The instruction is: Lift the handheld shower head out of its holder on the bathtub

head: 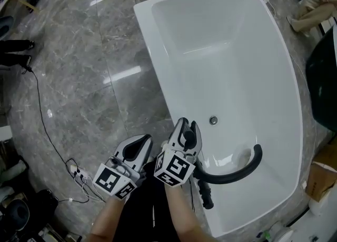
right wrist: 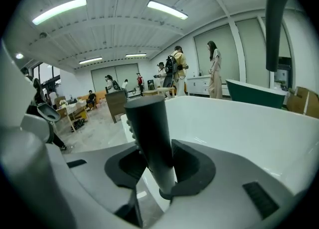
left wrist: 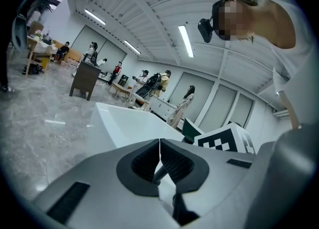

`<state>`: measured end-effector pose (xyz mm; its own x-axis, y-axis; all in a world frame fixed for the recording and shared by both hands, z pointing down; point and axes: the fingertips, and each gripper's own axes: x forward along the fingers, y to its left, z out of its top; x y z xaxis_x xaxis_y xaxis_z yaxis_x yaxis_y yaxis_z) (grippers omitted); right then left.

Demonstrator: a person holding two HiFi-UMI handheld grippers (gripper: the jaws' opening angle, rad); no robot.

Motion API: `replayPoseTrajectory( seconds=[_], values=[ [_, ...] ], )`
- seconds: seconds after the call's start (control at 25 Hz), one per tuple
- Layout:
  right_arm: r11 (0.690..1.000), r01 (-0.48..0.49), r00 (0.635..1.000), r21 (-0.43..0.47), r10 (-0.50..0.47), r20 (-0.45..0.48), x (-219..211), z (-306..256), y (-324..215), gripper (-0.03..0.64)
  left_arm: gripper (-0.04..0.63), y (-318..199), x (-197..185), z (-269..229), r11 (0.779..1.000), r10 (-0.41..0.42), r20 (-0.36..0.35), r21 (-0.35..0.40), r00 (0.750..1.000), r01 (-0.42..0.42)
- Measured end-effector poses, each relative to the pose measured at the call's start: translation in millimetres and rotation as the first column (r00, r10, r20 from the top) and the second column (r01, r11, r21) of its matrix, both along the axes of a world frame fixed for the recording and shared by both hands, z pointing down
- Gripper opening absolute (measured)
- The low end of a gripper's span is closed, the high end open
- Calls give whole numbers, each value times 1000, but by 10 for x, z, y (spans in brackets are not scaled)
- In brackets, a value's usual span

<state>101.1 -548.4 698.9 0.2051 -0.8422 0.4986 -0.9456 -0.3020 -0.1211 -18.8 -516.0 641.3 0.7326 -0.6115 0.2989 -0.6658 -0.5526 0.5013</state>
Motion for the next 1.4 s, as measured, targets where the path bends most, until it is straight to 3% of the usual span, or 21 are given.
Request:
replayPoseTrajectory(
  seconds=[0.24,0.56,0.88,1.12,1.4],
  values=[
    [999,52,997,-12,-52,-56,-8,2,-23,130,12,18,15,-41,1000,-2,5,6,1000,2],
    [993,113,989,39,-109,-103,-85,-364,-35,129,12,102,11,-267,999,14,-4,42,1000,-14],
    [968,227,963,112,-206,-171,-163,-1164,-32,127,12,122,7,-754,994,46,-14,98,999,-45],
    [938,318,930,141,-280,-239,-360,-1851,59,127,12,142,-153,-1347,985,128,-15,123,992,-125],
    [911,361,916,200,-306,-259,-408,-2722,181,127,12,247,-367,-2016,963,153,20,221,988,-153]
  ],
)
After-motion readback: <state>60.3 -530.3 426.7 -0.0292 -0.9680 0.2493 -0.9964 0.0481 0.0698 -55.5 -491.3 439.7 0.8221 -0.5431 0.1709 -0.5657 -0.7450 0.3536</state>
